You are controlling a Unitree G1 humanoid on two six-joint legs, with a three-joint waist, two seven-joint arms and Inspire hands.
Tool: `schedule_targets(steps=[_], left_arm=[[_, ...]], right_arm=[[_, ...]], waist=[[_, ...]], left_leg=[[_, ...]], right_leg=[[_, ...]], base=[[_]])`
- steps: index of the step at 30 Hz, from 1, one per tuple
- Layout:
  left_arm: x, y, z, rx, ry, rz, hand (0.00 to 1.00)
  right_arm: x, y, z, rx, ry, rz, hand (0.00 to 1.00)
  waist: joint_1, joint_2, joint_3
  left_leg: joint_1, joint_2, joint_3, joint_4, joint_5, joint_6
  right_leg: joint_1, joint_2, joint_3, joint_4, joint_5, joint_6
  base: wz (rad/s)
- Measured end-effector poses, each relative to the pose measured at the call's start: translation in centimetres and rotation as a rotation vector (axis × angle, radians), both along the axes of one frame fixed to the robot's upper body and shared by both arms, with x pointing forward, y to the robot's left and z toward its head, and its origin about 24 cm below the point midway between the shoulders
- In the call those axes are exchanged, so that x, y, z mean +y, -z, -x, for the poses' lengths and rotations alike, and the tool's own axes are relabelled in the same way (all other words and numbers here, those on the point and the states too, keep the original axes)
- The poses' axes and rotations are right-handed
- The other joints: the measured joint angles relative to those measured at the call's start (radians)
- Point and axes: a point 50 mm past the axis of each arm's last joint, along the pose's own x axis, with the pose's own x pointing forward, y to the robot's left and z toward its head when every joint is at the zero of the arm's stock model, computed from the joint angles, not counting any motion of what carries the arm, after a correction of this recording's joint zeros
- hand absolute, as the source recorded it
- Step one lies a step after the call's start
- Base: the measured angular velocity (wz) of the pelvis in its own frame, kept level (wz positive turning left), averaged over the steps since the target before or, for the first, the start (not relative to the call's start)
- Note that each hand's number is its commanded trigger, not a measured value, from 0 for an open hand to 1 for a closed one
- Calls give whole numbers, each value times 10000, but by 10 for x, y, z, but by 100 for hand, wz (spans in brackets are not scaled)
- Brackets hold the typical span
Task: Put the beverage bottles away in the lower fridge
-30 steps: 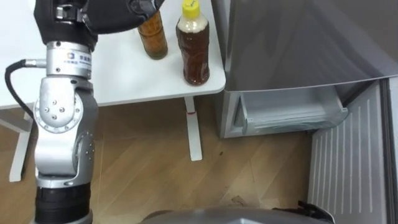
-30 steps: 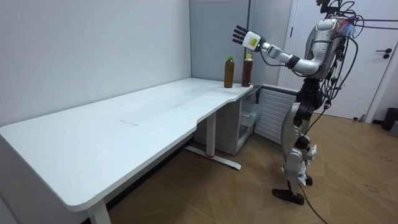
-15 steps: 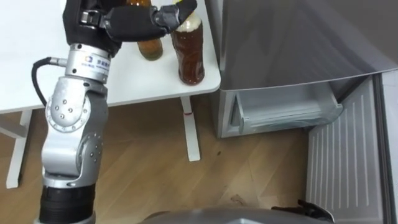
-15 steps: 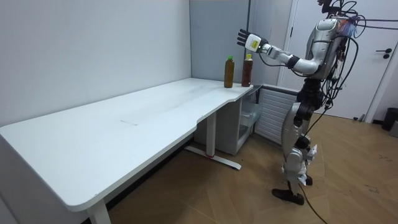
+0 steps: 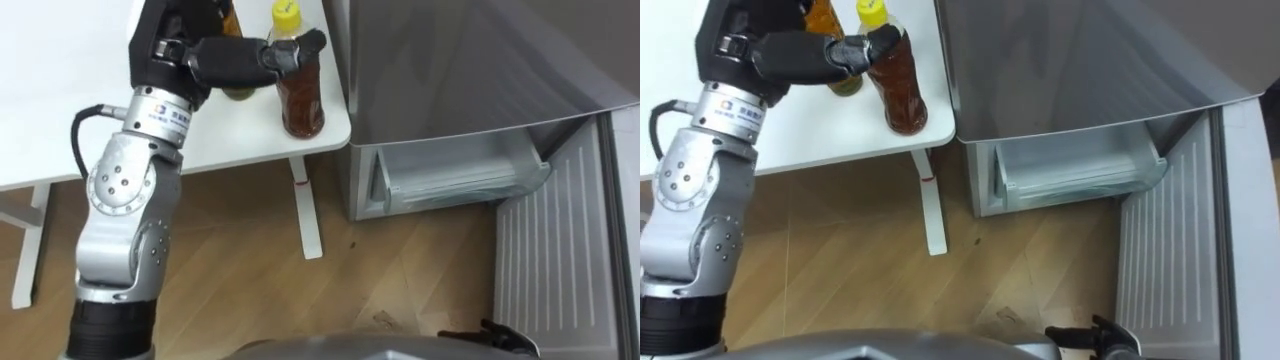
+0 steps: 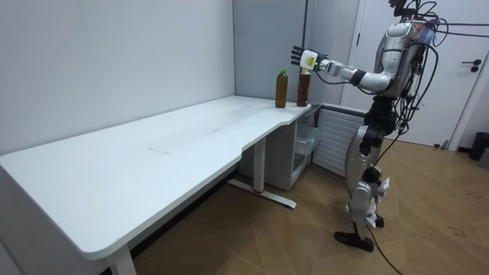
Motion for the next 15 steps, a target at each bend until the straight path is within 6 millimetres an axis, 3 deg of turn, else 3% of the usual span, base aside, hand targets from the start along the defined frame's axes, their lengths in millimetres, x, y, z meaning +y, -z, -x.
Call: schedule_targets(steps=[7,15], left_arm=[[6,27,-5,1207,-382,23,0],[8,35,-5,1589,-559,39,0]], right_arm=[[0,0,-2,36,-336,89,0],[1,-1,-7,-33,-490,146,0]], waist=[[16,-50,23],[7,-87,-18]], left_leg=[[-23,9,-3,-31,0,0],[-16,18,2,0,0,0]], right_leg=[[-72,3,-19,53,4,-6],[-113,3,-19,130,3,-5]], base=[[0],[0]])
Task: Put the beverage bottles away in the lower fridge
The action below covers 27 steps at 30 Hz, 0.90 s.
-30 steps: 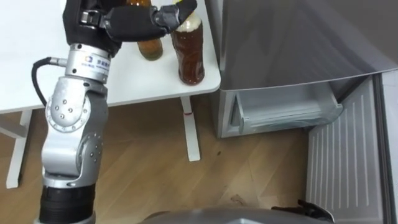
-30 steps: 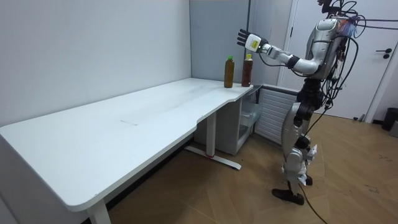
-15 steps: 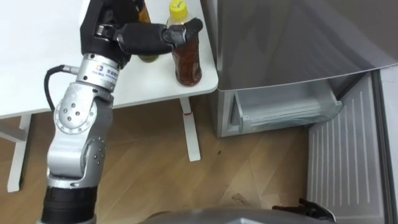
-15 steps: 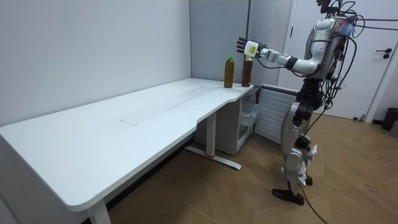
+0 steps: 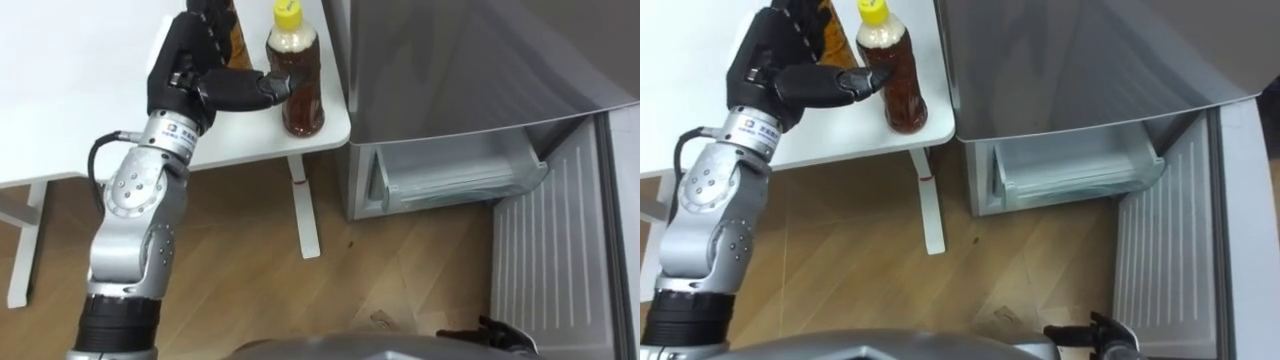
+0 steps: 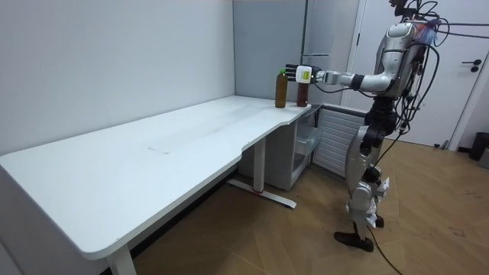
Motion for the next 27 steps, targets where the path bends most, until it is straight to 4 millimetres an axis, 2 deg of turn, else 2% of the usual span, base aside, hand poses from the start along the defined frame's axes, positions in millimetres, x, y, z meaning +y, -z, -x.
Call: schedule_targets(steps=[4,18,23,27], left_arm=[[0,3,0,123,-20,3,0],[-4,11,0,575,103,377,0],[-7,12,-1,642,247,512,0],[-12,13,-1,709,444,499,0]], right_arm=[[1,0,-1,104,-216,33,0],[1,0,-2,94,-202,68,0],[1,0,-2,100,-228,148,0],[0,0,-2,103,-87,311,0]], waist=[[-1,-44,-33],[-44,-29,-53],[-79,33,-46],[-144,108,-2]], left_leg=[[16,1,0,20,1,0],[7,17,19,80,1,1],[7,18,15,102,1,0],[20,22,5,89,1,0]], right_leg=[[14,0,2,9,0,0],[25,3,24,28,9,-13],[47,3,29,25,13,-17],[66,15,46,27,13,-18]], base=[[0],[0],[0],[0]])
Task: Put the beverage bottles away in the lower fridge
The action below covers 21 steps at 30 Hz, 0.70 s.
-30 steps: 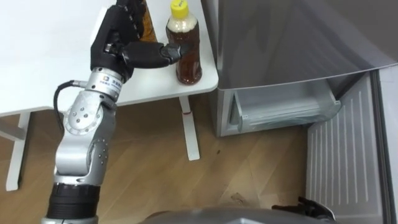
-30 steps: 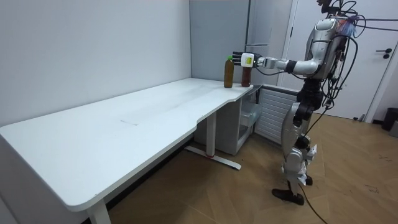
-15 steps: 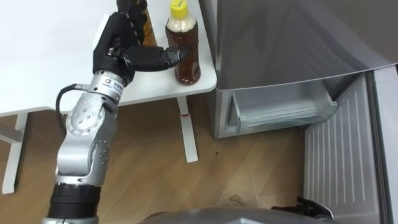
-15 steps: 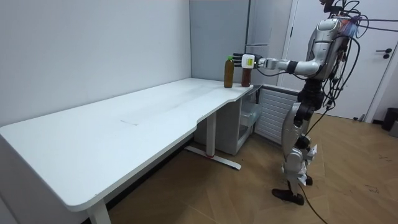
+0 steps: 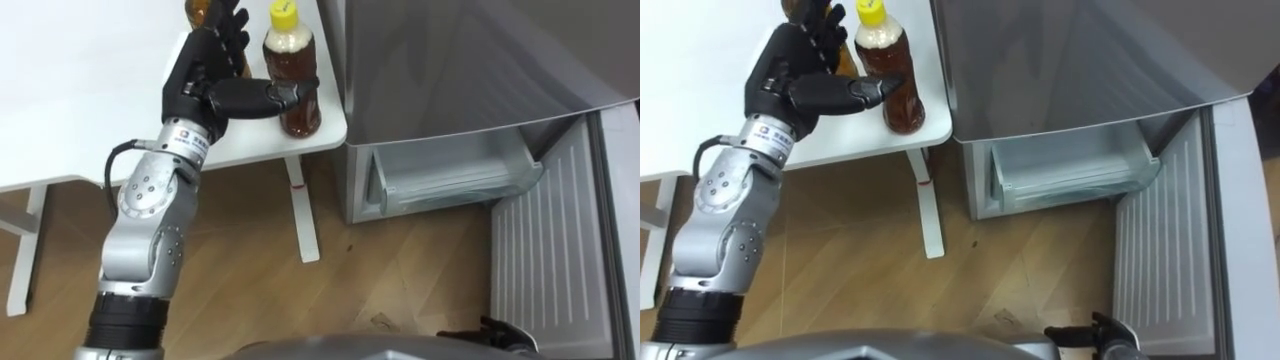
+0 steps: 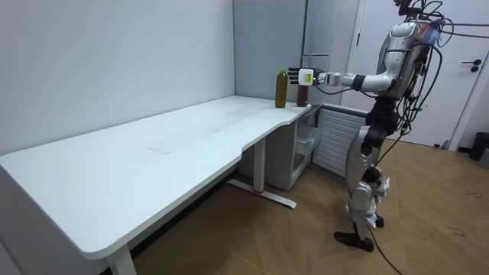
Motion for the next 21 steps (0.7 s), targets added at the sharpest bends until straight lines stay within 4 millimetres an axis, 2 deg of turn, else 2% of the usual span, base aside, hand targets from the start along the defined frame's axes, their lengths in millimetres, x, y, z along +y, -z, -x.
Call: schedule_targets(steps=[7,21], left_arm=[[2,-1,-1,0,126,-160,0],[3,-2,-3,68,135,-257,0]], right_arm=[[0,-1,-4,-193,-34,67,0],[0,-1,-5,-213,-150,33,0]], waist=[[-205,31,27],[-237,-29,64]], left_leg=[[-84,14,-8,-37,-1,-3],[-232,8,4,-1,0,-3]], right_leg=[[-108,17,1,6,4,-6],[-247,10,22,-19,2,-5]], base=[[0],[0]])
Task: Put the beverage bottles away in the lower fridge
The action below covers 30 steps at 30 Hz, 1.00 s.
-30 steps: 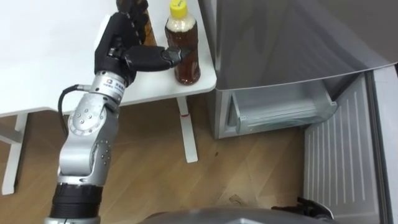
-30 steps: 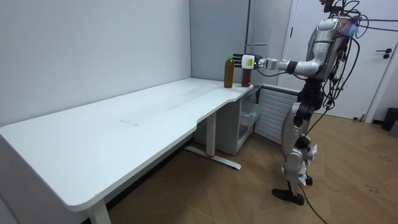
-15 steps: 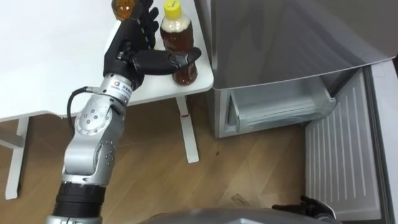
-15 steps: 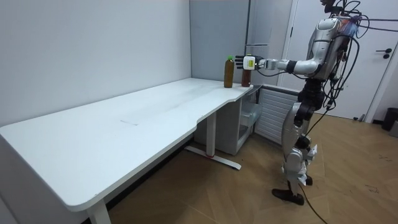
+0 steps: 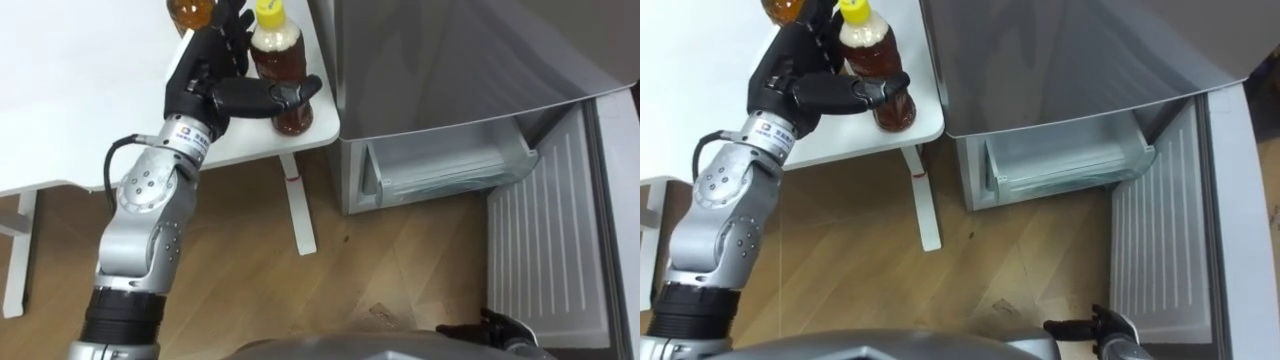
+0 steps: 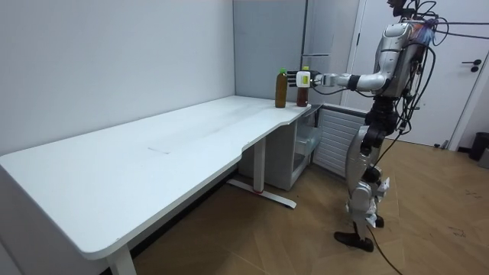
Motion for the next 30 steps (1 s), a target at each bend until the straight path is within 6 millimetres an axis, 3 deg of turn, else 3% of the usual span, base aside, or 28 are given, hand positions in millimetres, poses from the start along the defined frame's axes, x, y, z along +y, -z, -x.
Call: schedule_targets(steps=[20,30], left_arm=[[1,10,-1,456,109,-22,0],[-3,-2,-22,60,1,-91,0]], right_arm=[[0,0,2,97,-13,5,0],[-1,0,3,214,-436,216,0]], waist=[[-194,-50,-37],[-241,-53,-36]], left_leg=[[6,-10,38,51,2,1],[134,7,136,35,2,2]], right_leg=[[-21,1,221,-5,-6,6],[37,6,251,44,-1,2]], base=[[0],[-2]])
